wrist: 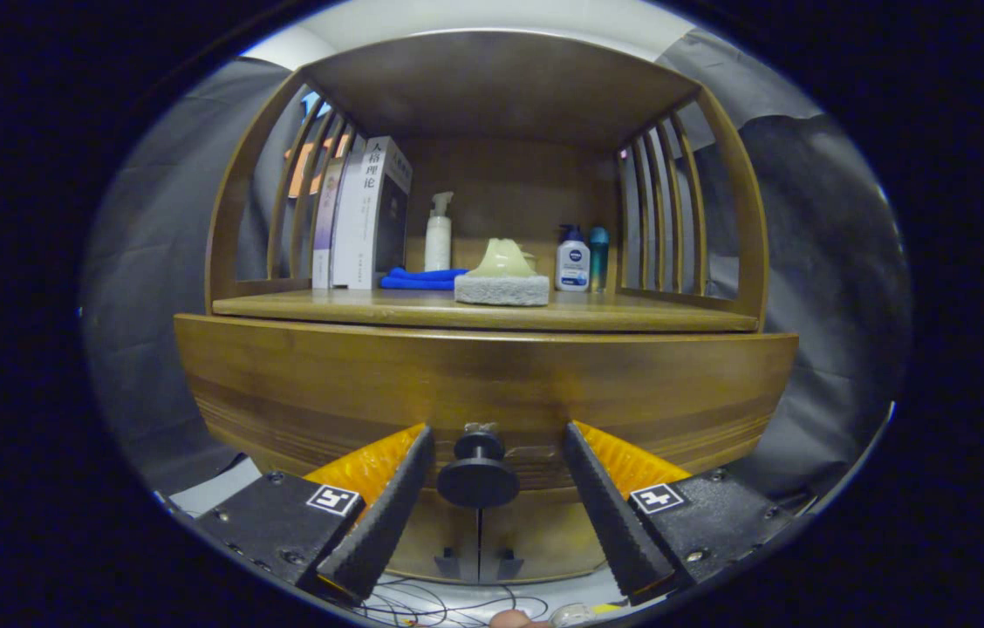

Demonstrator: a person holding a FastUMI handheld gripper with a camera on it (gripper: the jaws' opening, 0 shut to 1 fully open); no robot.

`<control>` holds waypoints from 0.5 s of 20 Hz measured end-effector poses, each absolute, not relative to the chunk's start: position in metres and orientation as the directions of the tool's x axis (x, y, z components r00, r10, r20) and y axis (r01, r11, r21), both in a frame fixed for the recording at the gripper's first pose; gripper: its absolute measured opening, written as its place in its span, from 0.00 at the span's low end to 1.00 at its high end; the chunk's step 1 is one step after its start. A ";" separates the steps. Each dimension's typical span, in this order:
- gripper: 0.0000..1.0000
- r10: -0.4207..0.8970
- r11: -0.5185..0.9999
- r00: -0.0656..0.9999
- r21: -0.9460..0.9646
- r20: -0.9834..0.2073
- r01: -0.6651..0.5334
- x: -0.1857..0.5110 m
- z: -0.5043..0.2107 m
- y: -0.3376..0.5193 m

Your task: Pull open the drawer, take out the items inside it, and place them on the countertop above the cabinet.

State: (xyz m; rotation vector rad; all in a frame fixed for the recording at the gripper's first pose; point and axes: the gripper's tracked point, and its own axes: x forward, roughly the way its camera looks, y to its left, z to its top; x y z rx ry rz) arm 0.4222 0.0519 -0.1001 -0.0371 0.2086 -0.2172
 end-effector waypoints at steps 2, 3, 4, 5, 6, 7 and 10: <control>0.98 -0.217 0.976 0.955 -0.057 -0.204 0.209 0.428 -0.100 0.050; 0.98 -0.216 0.976 0.954 -0.058 -0.206 0.209 0.432 -0.101 0.049; 0.98 -0.216 0.976 0.954 -0.058 -0.208 0.208 0.435 -0.100 0.048; 0.98 -0.215 0.976 0.954 -0.057 -0.209 0.208 0.437 -0.101 0.048; 0.98 -0.215 0.976 0.954 -0.059 -0.209 0.208 0.440 -0.101 0.047; 0.98 -0.215 0.977 0.954 -0.056 -0.207 0.208 0.442 -0.101 0.047; 0.98 -0.215 0.976 0.955 -0.057 -0.203 0.208 0.449 -0.101 0.046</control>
